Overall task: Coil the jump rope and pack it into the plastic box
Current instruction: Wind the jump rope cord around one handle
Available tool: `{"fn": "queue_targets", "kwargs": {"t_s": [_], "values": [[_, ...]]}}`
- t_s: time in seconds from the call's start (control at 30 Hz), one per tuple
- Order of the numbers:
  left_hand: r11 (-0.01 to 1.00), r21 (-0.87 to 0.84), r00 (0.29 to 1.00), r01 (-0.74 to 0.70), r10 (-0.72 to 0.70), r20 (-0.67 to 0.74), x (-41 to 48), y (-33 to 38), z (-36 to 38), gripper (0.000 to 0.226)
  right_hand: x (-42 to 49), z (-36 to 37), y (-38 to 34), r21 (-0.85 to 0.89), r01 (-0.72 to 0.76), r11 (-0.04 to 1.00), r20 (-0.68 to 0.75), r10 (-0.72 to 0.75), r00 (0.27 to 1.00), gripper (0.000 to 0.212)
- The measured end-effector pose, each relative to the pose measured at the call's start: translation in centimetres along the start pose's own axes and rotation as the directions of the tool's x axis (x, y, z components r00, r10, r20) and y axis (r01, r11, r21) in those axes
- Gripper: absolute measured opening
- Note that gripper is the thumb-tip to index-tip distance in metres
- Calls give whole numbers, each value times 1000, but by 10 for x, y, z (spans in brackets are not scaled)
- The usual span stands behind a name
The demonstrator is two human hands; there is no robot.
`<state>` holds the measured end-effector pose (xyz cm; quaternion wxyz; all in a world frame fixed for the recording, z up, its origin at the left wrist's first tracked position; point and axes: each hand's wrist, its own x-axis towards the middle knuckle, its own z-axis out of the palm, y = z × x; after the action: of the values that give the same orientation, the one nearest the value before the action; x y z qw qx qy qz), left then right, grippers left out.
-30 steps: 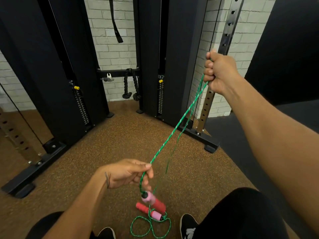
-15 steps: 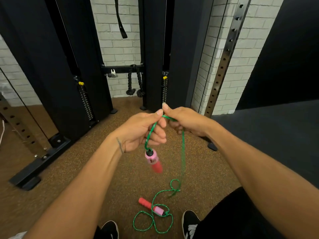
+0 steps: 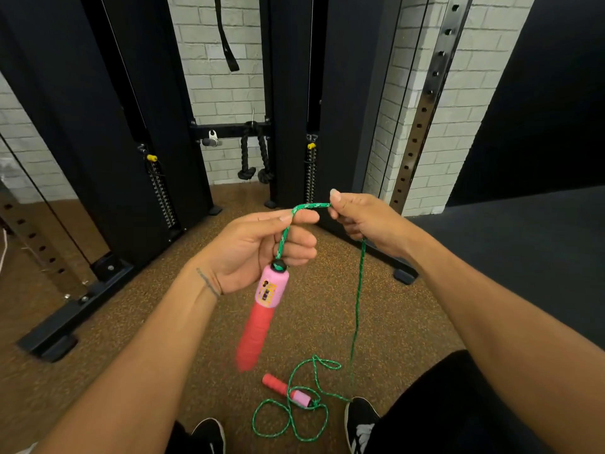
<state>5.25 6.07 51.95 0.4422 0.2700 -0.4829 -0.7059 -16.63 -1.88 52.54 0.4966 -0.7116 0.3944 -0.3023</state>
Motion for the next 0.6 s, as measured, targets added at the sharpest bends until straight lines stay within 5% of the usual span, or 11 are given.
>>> {"fn": "queue_targets", "kwargs": {"t_s": [0.3, 0.6], "values": [[999, -8, 998, -50, 50, -50, 5, 5, 4, 51, -18, 23, 36, -81, -87, 993, 120, 97, 988, 37], [946, 324, 982, 18, 44, -183, 13, -6, 12, 60, -39, 46, 42, -305, -11, 952, 163, 64, 984, 26]]}}
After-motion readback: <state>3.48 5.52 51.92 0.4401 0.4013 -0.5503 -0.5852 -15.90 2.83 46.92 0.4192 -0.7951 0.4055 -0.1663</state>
